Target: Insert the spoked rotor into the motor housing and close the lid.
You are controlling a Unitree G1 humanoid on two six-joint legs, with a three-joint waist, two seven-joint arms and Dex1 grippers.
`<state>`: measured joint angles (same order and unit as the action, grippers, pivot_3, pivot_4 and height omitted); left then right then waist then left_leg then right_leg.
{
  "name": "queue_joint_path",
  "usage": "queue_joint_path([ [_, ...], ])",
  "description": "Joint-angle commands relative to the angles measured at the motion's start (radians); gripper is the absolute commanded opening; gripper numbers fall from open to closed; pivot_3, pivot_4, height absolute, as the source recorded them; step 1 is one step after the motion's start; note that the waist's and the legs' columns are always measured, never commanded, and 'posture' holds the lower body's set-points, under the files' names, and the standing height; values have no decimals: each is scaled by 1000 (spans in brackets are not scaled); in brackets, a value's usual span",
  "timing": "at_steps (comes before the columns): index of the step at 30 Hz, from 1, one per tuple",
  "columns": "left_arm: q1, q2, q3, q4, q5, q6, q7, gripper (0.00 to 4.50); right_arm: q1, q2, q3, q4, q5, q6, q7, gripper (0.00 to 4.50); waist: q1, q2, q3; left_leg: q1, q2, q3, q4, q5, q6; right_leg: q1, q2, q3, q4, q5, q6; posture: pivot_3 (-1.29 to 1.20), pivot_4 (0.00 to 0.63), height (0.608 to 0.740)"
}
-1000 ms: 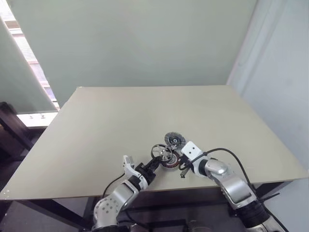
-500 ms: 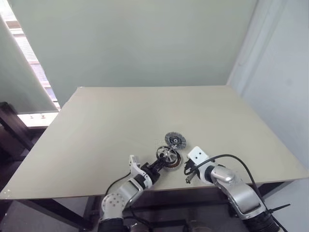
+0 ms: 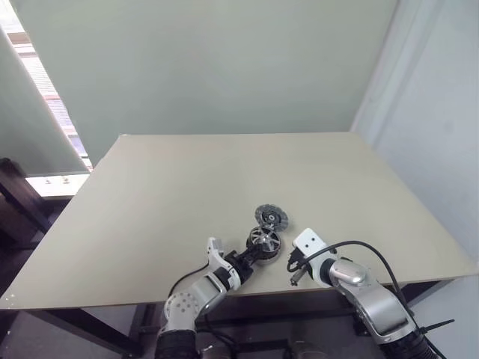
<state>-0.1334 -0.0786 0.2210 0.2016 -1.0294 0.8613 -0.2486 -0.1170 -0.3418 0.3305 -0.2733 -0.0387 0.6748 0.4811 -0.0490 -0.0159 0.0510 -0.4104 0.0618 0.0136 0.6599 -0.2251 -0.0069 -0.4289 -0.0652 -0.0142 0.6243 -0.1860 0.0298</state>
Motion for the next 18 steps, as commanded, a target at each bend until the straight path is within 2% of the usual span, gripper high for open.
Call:
queue_joint_path([
  [1,-32,-47,-13,-8,-5,3,-20,616,-8,-7,-24,-57,5,2,-6,0,0,0,0,0,0,0,0,0,0,0,0,0,0,0,0,0,0,740],
  [14,-38,-49,-7,12,17,-16,-17,616,-7,-3,-25,-65,5,9,-13,0,0,0,0,0,0,0,0,0,0,0,0,0,0,0,0,0,0,740],
  [18,-39,-43,-12,12,26,-5,-16,1673,-8,1,-26,-59,6,5,-16,0,0,0,0,0,0,0,0,0,0,0,0,0,0,0,0,0,0,740],
])
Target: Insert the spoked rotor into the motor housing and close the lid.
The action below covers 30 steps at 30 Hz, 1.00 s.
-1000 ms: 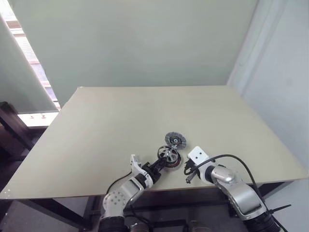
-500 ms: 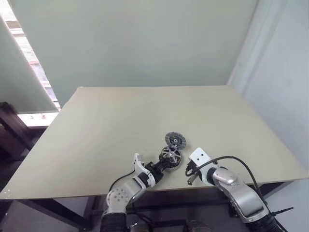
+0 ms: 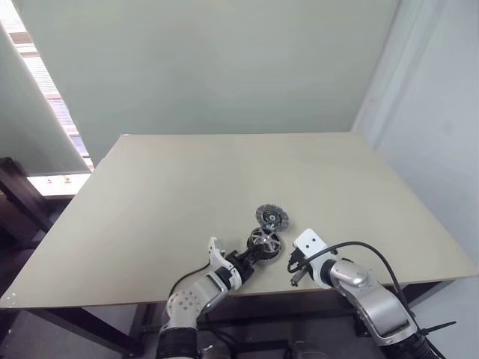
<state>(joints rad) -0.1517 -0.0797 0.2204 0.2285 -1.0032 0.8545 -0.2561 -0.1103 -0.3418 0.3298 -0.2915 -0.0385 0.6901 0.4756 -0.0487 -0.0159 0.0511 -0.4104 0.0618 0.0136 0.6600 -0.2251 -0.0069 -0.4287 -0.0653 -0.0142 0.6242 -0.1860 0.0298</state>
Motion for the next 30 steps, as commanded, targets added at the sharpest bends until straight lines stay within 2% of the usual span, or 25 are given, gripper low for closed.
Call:
queue_joint_path([
  [1,-20,-40,-15,-18,8,-3,-11,2014,-15,2,-25,-39,6,-11,-11,0,0,0,0,0,0,0,0,0,0,0,0,0,0,0,0,0,0,740],
  [7,-14,-35,-18,-85,12,2,22,4015,-15,9,-27,-28,9,-22,-18,0,0,0,0,1,0,0,1,0,0,1,0,0,-1,0,0,0,0,740],
  [11,0,-5,-46,-176,18,56,64,4015,-22,18,-28,-11,13,-34,-23,0,-1,0,0,1,0,0,1,0,0,0,0,0,0,0,0,0,0,740],
  [21,4,85,-2,-378,3,120,162,4015,-49,36,-25,53,16,-84,-18,0,0,0,0,0,0,0,-3,0,0,-1,0,0,0,0,0,0,0,740],
  [30,30,302,53,-447,-22,224,136,4015,-82,33,-22,107,17,-116,6,0,-1,0,0,1,0,0,-4,1,2,-1,0,0,0,0,0,0,0,740],
])
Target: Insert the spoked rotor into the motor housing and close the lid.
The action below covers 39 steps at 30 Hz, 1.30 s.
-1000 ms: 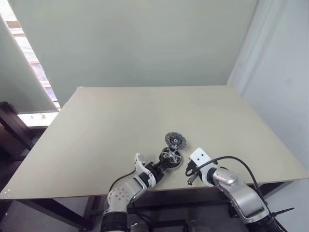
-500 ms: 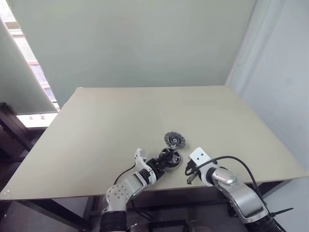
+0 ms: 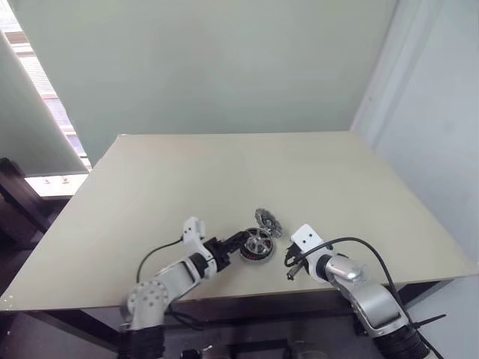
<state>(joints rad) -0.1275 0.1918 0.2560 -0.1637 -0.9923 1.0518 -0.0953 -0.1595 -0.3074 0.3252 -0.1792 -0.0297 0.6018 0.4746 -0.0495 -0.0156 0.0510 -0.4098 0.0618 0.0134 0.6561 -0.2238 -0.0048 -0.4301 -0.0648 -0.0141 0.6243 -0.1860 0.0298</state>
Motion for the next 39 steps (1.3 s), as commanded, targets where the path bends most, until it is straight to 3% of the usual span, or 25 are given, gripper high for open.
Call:
queue_joint_path([
  [1,9,41,33,-54,-41,33,-18,4015,-36,0,-17,-1,8,-29,9,0,0,0,0,0,0,0,0,0,0,0,0,0,0,0,0,0,0,740],
  [7,39,74,71,-80,-11,-40,-65,4015,-40,8,-17,2,18,-40,20,0,0,0,0,0,0,0,1,-2,-3,1,0,0,0,0,0,0,0,740],
  [13,92,115,-7,-83,203,-287,-175,4015,-30,124,-33,-50,134,-18,42,0,0,0,0,1,0,1,-1,-2,-3,0,0,0,0,0,0,0,0,740],
  [20,107,88,-37,-32,353,-473,-204,4015,-130,265,-3,157,89,-122,-36,0,0,0,0,1,0,1,-2,-2,-3,0,0,0,0,0,0,0,0,740],
  [28,102,50,-45,-17,372,-494,-214,4015,-212,283,12,529,15,-304,-73,0,0,0,0,0,0,1,-1,-1,-3,0,0,0,0,0,0,0,0,740],
  [35,115,36,-38,-18,370,-489,-226,4015,-205,268,-2,446,32,-299,-18,0,0,0,-1,1,1,1,-3,1,1,0,1,0,1,0,0,0,0,740],
  [39,126,37,-43,-21,365,-477,-239,4065,-202,193,45,262,41,-181,96,955,1,0,-1,1,0,1,-2,1,1,0,0,0,1,0,0,0,0,740],
])
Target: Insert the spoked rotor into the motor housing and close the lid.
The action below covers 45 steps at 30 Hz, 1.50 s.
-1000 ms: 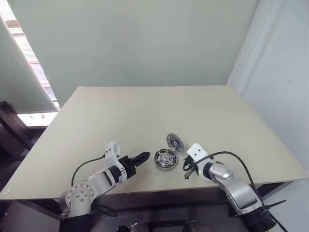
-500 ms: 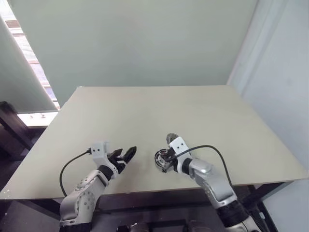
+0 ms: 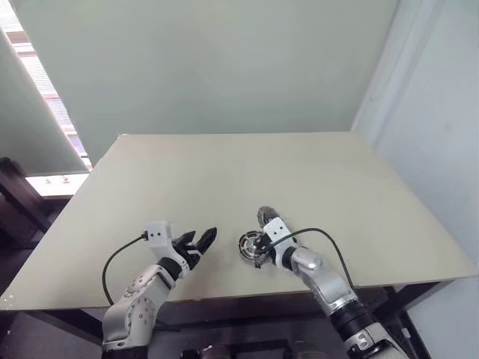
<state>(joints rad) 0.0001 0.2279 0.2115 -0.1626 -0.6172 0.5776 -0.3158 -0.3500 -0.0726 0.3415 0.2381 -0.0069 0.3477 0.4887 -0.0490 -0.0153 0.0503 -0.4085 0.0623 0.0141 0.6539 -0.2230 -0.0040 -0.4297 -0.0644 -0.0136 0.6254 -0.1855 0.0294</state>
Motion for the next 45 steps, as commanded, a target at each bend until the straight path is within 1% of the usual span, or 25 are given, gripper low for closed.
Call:
queue_joint_path([
  [1,-1,1,1,-22,-13,2,-21,4065,-10,-67,48,-205,19,101,116,1276,0,0,0,0,0,0,0,0,0,0,0,0,0,0,0,0,0,740],
  [6,4,7,2,-21,-29,36,-41,4065,-36,-223,151,-401,-12,226,258,3021,0,0,0,0,0,0,1,0,0,0,0,0,0,0,0,0,0,740],
  [10,8,17,0,-11,-23,45,-60,4065,-80,-301,207,-447,-57,273,300,4464,0,0,0,0,0,0,2,-1,-1,0,0,0,0,0,0,0,0,740],
  [14,9,33,-2,-10,-36,91,-74,4065,-122,-344,258,-432,-110,258,318,4490,0,0,0,0,0,0,3,-2,-4,1,0,0,0,0,0,0,0,740],
  [17,10,36,18,-18,-82,168,-65,3465,-146,-349,286,-394,-149,217,319,4500,0,0,0,0,0,0,4,-2,-4,1,0,0,0,0,0,0,0,740],
  [20,10,37,36,-18,-106,219,-44,2458,-170,-349,321,-344,-198,160,317,4500,0,0,0,0,0,0,4,-2,-3,1,0,0,0,0,0,0,0,740],
  [25,4,26,55,-13,-116,239,-15,655,-197,-346,353,-271,-253,98,330,4500,0,0,0,0,0,0,4,-2,-3,1,0,0,0,0,0,0,0,740],
  [27,5,25,57,-11,-113,238,-9,17,-205,-346,363,-254,-268,85,349,4500,0,0,0,0,0,0,4,0,-1,1,0,0,0,0,0,0,0,740],
  [36,21,14,46,-18,-102,229,9,17,-239,-341,422,-205,-331,52,447,4500,0,0,0,0,0,0,4,0,-1,1,0,0,1,0,0,0,0,740],
  [45,31,15,34,-36,-95,231,12,17,-272,-275,426,-100,-373,13,444,4500,0,0,0,0,0,0,5,-1,-1,1,0,0,2,0,0,0,0,740],
])
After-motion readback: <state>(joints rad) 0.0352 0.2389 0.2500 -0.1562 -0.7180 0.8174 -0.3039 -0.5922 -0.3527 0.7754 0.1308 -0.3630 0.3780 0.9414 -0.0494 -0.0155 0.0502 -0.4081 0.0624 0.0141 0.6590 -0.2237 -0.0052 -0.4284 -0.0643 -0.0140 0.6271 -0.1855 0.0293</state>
